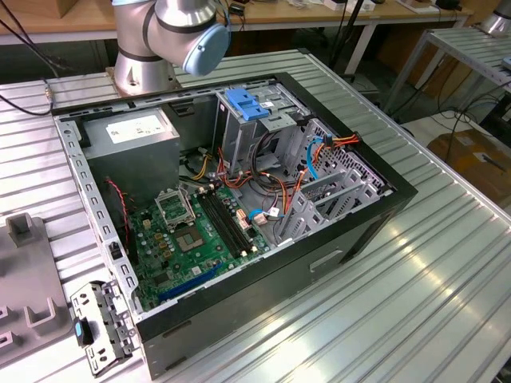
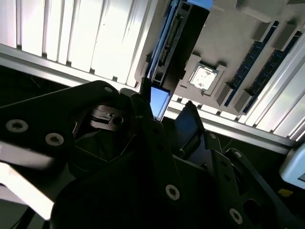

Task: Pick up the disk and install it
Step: 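Pick up the disk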

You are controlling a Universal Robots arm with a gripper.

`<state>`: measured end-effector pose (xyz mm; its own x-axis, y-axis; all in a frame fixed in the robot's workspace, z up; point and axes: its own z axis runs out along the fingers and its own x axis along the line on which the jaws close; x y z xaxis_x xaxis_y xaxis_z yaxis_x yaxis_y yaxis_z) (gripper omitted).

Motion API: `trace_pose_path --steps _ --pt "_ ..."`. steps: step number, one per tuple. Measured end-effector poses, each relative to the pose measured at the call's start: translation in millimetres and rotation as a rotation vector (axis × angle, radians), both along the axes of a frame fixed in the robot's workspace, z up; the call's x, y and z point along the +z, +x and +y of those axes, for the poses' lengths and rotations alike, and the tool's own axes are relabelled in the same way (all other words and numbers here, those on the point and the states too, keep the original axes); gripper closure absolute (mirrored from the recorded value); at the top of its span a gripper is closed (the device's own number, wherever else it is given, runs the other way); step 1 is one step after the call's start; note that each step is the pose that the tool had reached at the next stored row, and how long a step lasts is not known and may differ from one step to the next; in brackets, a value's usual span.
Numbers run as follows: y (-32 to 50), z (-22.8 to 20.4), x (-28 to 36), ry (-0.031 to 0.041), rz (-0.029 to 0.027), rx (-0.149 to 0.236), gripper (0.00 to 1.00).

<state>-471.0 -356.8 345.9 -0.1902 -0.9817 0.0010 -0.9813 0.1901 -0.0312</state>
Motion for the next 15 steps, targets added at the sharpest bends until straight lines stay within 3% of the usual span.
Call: trace_pose_path --steps 7,15 --pt "-7.8 3.7 -6.5 0.0 -0.0006 0.017 0.52" --pt "-7.9 4.1 -16.1 0.0001 -0.0011 0.101 0.52"
